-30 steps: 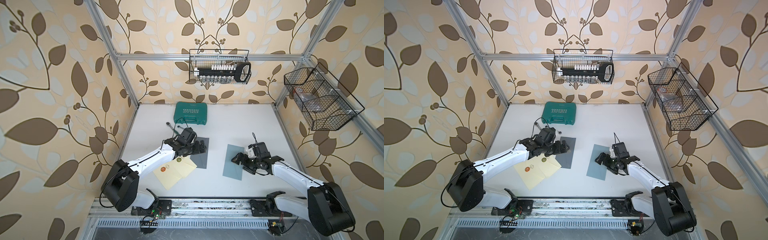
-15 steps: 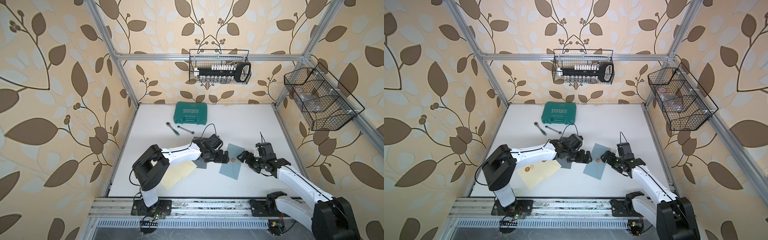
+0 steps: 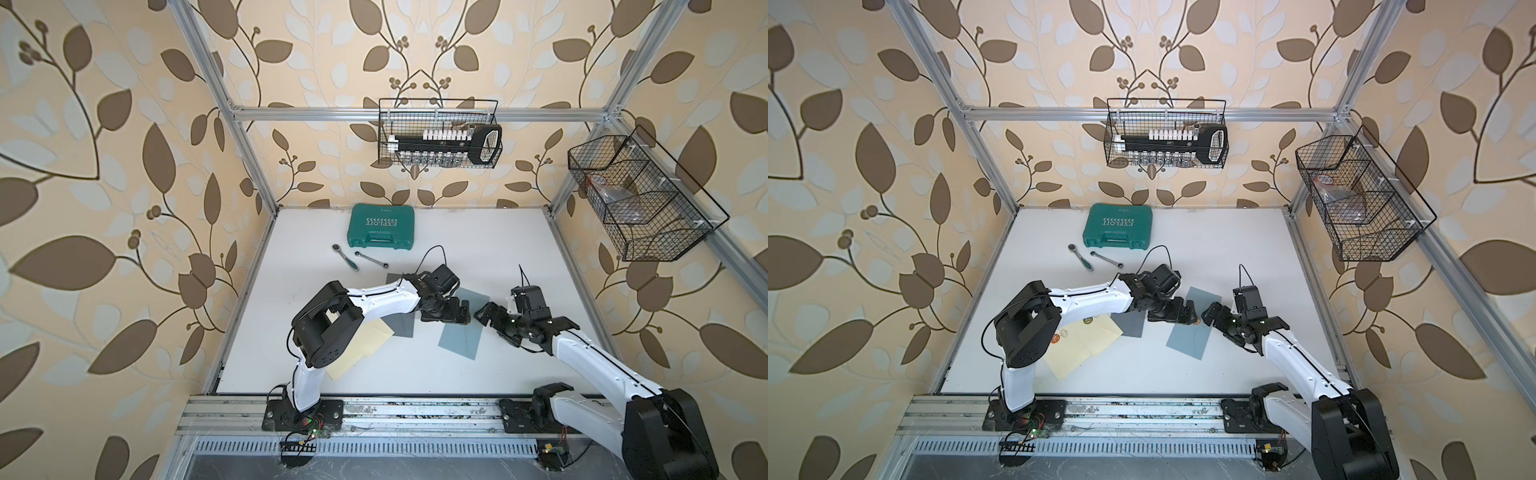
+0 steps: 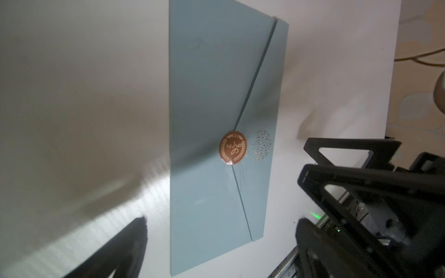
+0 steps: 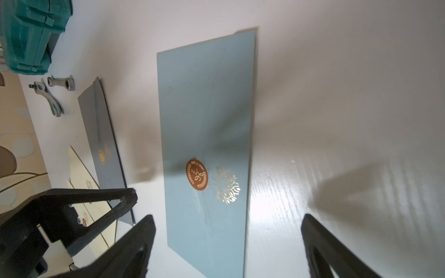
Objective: Open the envelope
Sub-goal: Move the envelope to the center of the board.
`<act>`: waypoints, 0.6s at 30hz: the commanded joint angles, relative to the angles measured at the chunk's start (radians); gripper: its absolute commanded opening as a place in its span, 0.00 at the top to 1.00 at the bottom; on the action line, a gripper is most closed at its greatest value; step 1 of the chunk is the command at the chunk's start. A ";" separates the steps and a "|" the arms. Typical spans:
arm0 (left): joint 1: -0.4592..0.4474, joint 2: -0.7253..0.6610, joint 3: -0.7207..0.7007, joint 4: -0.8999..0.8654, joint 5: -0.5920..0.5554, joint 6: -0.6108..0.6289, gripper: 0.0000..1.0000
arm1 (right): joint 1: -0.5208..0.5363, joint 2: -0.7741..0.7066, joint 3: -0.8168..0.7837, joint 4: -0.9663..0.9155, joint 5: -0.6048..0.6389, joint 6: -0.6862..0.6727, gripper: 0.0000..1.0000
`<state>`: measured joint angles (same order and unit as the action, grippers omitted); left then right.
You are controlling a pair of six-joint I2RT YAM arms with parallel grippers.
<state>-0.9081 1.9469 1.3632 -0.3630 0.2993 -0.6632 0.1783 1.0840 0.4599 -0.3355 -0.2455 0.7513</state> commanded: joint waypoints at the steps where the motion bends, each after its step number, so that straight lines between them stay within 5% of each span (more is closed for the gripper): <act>1: -0.009 -0.009 -0.009 -0.004 -0.004 -0.008 0.01 | -0.012 0.048 0.004 0.026 -0.035 -0.025 0.08; 18: -0.009 -0.137 -0.164 0.090 -0.100 -0.039 0.01 | -0.119 0.318 0.088 0.145 -0.217 -0.124 0.15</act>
<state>-0.9108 1.8835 1.2186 -0.3080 0.2470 -0.6884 0.0631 1.3361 0.5270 -0.1658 -0.4385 0.6724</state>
